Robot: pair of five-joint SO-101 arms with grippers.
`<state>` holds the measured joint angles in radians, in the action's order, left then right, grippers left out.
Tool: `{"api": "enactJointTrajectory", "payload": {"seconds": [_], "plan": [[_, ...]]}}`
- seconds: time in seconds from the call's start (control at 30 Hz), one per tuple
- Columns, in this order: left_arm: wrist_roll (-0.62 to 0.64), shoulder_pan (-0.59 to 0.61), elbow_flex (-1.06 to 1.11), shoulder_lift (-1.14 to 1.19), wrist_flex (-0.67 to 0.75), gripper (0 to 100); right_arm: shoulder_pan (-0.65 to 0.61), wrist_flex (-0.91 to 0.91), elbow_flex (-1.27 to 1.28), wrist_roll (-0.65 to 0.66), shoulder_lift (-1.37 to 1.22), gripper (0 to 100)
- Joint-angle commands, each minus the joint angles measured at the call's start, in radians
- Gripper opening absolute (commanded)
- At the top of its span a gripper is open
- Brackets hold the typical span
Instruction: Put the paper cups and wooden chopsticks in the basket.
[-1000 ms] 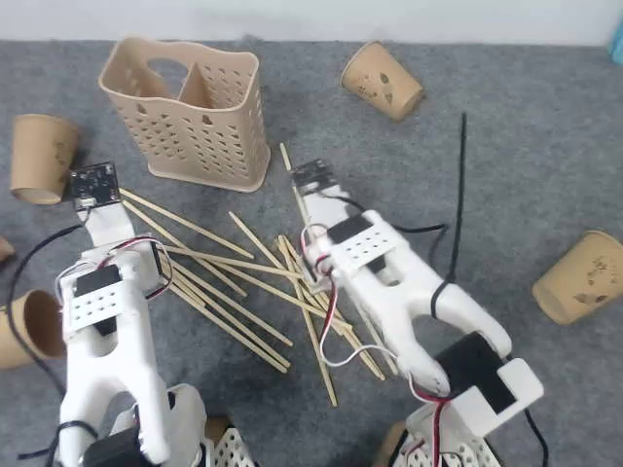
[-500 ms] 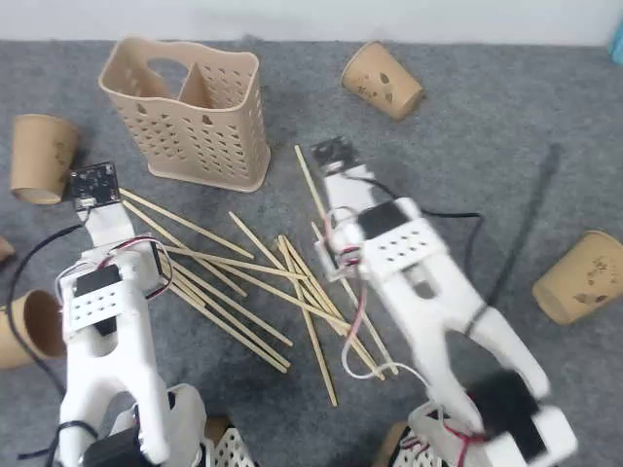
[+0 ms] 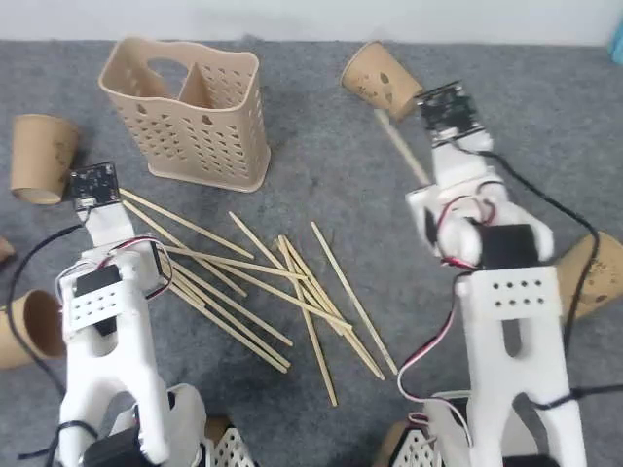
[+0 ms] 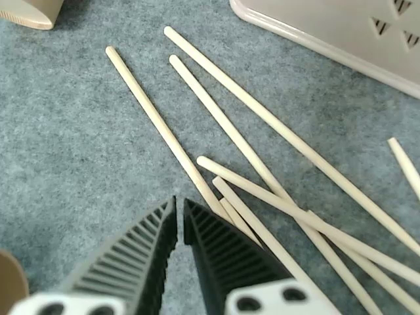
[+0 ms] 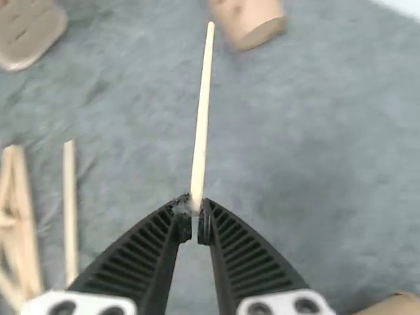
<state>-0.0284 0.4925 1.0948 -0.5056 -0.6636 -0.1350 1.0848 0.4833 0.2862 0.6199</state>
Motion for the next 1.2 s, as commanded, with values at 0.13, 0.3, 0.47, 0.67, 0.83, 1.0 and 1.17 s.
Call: {"api": "enactJointTrajectory", "payload": {"seconds": [0.13,0.3,0.47,0.67,0.83,1.0,1.17], "plan": [[-0.009,0.0,-0.002,-0.035,0.023,1,0.073,-0.067,-0.051,0.089,0.127,0.8],[-0.009,0.0,-0.002,-0.035,0.023,1,0.14,-0.266,0.014,0.097,0.13,0.8],[-0.009,0.0,-0.001,-0.035,0.023,1,0.137,-0.469,0.034,0.097,-0.041,0.8],[-0.009,0.002,-0.001,-0.035,0.023,1,0.128,-0.51,-0.195,0.087,-0.38,0.8],[-0.009,0.0,-0.001,-0.035,0.023,1,0.117,-0.496,-0.376,0.072,-0.598,0.8],[-0.011,-0.002,-0.001,-0.035,0.023,1,0.11,-0.496,-0.503,0.046,-0.659,0.8],[-0.011,-0.002,-0.001,-0.035,0.023,1,0.108,-0.498,-0.614,0.017,-0.694,0.8]]}}
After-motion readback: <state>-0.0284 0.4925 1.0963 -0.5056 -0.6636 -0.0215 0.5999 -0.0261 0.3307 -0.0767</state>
